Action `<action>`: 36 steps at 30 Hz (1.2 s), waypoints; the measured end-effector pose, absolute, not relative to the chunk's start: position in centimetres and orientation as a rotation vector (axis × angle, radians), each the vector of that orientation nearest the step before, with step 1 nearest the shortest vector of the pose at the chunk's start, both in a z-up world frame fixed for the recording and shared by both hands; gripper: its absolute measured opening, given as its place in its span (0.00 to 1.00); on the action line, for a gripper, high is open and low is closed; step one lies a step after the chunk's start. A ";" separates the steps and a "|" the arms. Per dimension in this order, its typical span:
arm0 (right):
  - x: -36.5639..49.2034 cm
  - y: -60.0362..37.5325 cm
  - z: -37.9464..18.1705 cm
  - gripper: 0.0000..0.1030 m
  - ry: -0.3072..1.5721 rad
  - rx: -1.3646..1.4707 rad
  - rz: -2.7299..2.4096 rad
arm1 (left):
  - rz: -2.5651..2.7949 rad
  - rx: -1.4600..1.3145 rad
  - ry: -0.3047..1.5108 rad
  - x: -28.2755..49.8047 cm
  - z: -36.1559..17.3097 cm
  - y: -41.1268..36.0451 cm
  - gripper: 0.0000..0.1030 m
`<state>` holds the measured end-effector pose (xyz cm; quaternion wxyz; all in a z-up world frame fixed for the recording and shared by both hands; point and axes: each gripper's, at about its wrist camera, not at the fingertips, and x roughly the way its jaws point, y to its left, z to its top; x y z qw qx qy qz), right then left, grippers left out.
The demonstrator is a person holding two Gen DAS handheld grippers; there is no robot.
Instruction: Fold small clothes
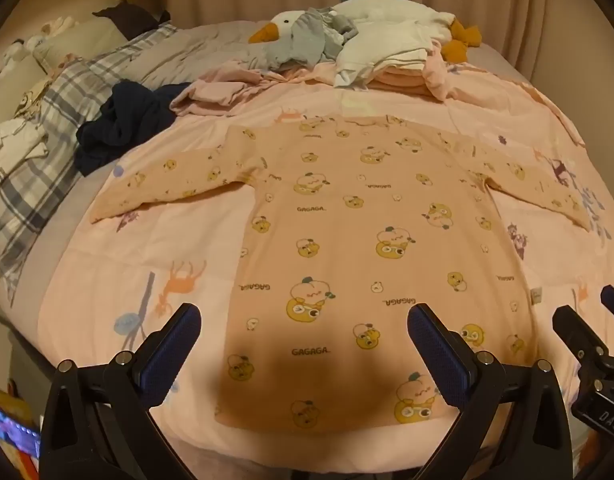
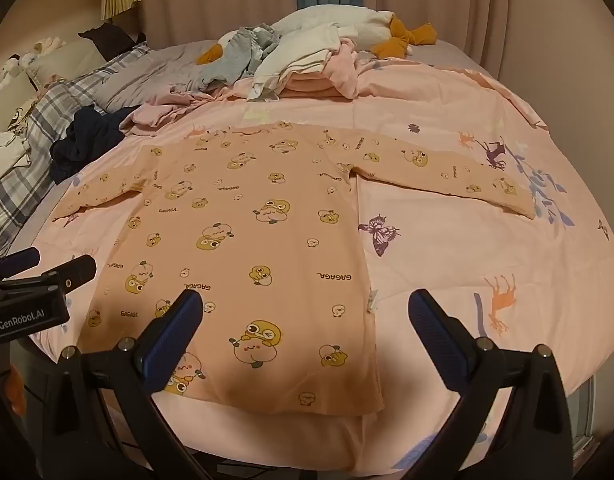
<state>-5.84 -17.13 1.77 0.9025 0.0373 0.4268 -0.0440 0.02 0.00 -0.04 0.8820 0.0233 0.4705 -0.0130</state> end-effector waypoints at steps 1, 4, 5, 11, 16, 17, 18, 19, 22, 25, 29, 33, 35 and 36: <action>-5.8 -17.1 1.8 1.00 0.880 0.081 -0.090 | -0.022 0.050 0.977 0.0 -0.1 0.0 0.99; -5.8 -17.2 1.7 1.00 0.877 0.087 -0.085 | -0.020 0.044 0.991 0.1 -0.2 0.1 0.99; -5.9 -17.2 1.7 1.00 0.878 0.089 -0.083 | -0.016 0.048 0.992 0.0 -0.2 0.0 0.99; -5.6 -16.9 1.9 1.00 0.884 0.084 -0.078 | -0.015 0.053 0.995 0.0 -0.7 -0.3 0.99; -5.8 -16.7 1.8 1.00 0.884 0.089 -0.078 | -0.009 0.069 0.988 -0.1 -0.7 -0.1 0.99; -5.8 -16.8 1.6 1.00 0.887 0.090 -0.077 | -0.008 0.068 0.988 -0.1 -0.8 -0.1 0.99; -5.8 -16.8 1.5 1.00 0.889 0.090 -0.077 | -0.007 0.068 0.989 -0.1 -0.8 -0.1 0.99; -5.8 -16.7 1.4 1.00 0.890 0.090 -0.076 | -0.010 0.071 0.988 -0.1 -0.7 -0.1 0.99; -5.9 -16.5 1.3 1.00 0.893 0.088 -0.075 | -0.010 0.074 0.991 -0.1 -0.8 0.0 0.99; -5.9 -16.5 1.2 1.00 0.898 0.094 -0.073 | -0.011 0.077 0.994 -0.1 -0.8 0.1 0.99; -5.8 -16.5 1.0 1.00 0.904 0.095 -0.072 | -0.010 0.079 0.994 -0.2 -0.9 0.0 0.99; -5.9 -16.4 0.8 1.00 0.909 0.094 -0.069 | -0.011 0.087 0.995 -0.2 -1.0 -0.2 0.99; -5.8 -16.4 0.8 1.00 0.911 0.096 -0.067 | -0.012 0.088 0.996 -0.2 -1.0 -0.3 0.99; -5.8 -16.4 0.7 1.00 0.911 0.097 -0.067 | -0.012 0.089 0.996 -0.2 -1.0 -0.4 0.99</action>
